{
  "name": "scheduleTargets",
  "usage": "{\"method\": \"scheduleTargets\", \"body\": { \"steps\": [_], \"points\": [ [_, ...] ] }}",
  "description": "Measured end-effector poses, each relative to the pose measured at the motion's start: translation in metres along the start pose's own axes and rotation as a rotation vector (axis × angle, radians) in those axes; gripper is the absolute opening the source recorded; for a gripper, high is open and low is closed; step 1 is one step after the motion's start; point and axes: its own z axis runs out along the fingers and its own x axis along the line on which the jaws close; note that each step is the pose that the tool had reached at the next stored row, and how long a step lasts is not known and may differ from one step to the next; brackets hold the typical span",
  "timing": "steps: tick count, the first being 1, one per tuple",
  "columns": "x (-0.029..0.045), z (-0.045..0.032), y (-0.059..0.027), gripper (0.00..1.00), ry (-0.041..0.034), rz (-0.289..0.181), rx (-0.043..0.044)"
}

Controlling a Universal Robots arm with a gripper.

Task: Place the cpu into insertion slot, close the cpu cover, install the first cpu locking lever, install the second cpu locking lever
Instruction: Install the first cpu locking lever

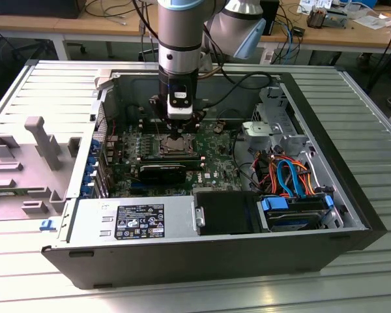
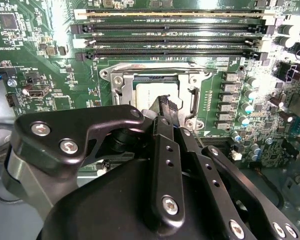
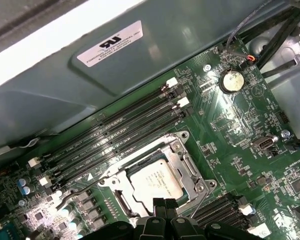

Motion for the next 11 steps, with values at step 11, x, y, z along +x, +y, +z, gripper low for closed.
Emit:
{"method": "scheduleTargets", "body": {
  "steps": [11],
  "points": [
    [0.0, 0.0, 0.0, 0.11, -0.0015, -0.032, 0.0001]
  ]
}}
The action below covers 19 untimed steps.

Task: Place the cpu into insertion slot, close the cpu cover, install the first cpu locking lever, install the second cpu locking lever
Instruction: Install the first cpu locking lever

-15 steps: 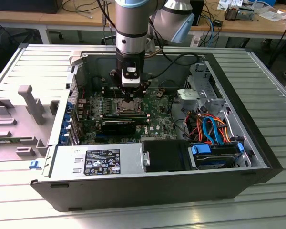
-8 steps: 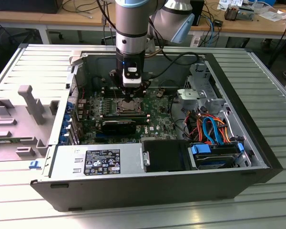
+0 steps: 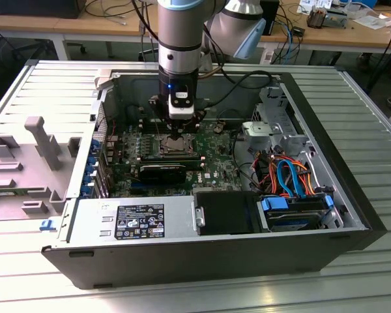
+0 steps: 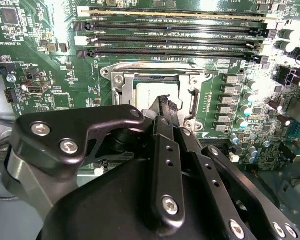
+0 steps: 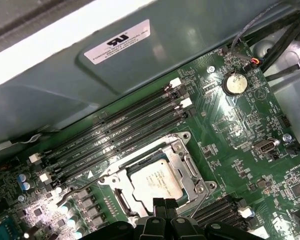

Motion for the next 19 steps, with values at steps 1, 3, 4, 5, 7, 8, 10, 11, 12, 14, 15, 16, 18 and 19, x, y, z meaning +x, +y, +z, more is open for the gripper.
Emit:
{"method": "scheduleTargets", "body": {
  "steps": [1, 3, 4, 5, 7, 8, 10, 11, 12, 14, 15, 16, 18, 19],
  "points": [
    [0.0, 0.0, 0.0, 0.11, -0.0001, -0.003, 0.0],
    [0.0, 0.0, 0.0, 0.11, -0.0005, -0.011, -0.0001],
    [0.0, 0.0, 0.0, 0.11, -0.0007, -0.014, -0.0001],
    [0.0, 0.0, 0.0, 0.11, -0.0007, -0.016, 0.0],
    [0.0, 0.0, 0.0, 0.11, -0.0011, -0.025, -0.0001],
    [0.0, 0.0, 0.0, 0.11, -0.0013, -0.03, -0.0001],
    [0.0, 0.0, 0.0001, 0.11, -0.0017, -0.038, -0.0001],
    [0.0, 0.0, 0.0, 0.11, -0.0018, -0.04, 0.0],
    [0.0, 0.0, 0.0, 0.11, -0.002, -0.043, -0.0001],
    [0.0, 0.0, 0.0, 0.11, -0.0022, -0.049, -0.0001],
    [0.0, 0.0, 0.0, 0.11, -0.0023, -0.051, 0.0],
    [0.0, 0.0, 0.0, 0.11, -0.0024, -0.053, -0.0001],
    [0.0, 0.0, 0.0, 0.11, -0.0026, -0.058, 0.0],
    [0.0, 0.0, 0.0, 0.11, -0.0027, -0.06, -0.0001]
  ]
}}
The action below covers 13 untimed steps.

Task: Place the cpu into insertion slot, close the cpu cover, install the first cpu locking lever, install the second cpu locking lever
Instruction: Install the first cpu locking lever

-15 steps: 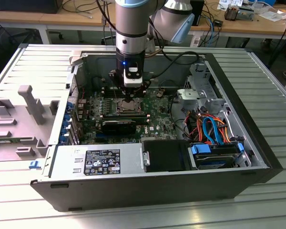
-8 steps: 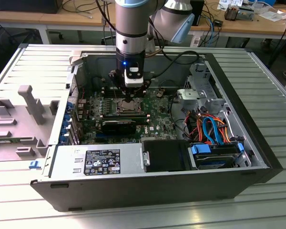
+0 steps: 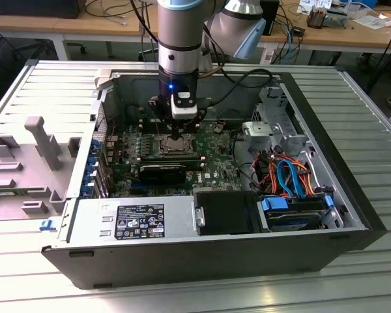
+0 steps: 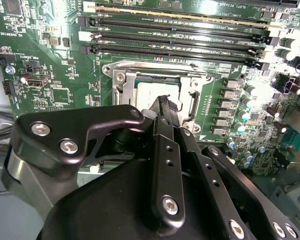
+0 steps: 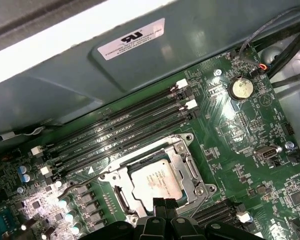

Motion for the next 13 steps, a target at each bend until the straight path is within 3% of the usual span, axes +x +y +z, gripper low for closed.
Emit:
{"method": "scheduleTargets", "body": {
  "steps": [13],
  "points": [
    [-0.0008, 0.0, 0.0009, 0.11, -0.0029, -0.063, 0.0001]
  ]
}}
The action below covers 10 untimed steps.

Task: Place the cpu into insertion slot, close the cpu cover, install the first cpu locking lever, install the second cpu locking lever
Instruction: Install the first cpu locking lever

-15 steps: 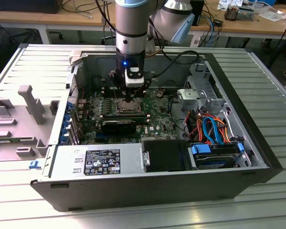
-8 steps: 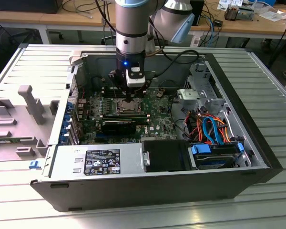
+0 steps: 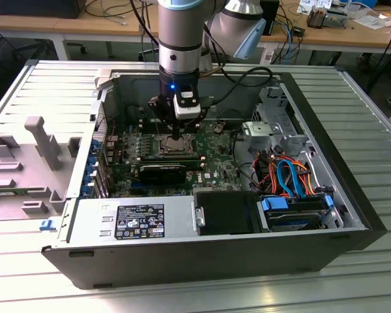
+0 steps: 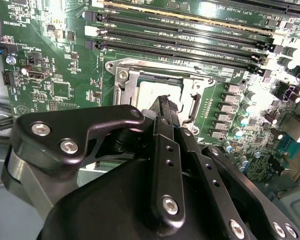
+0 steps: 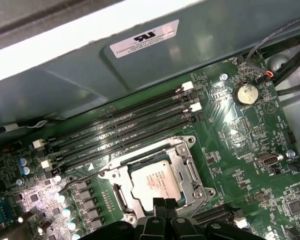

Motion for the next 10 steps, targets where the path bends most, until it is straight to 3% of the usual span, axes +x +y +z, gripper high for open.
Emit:
{"method": "scheduleTargets", "body": {
  "steps": [10],
  "points": [
    [0.0, 0.0, 0.0, 0.11, -0.0008, -0.018, 0.0]
  ]
}}
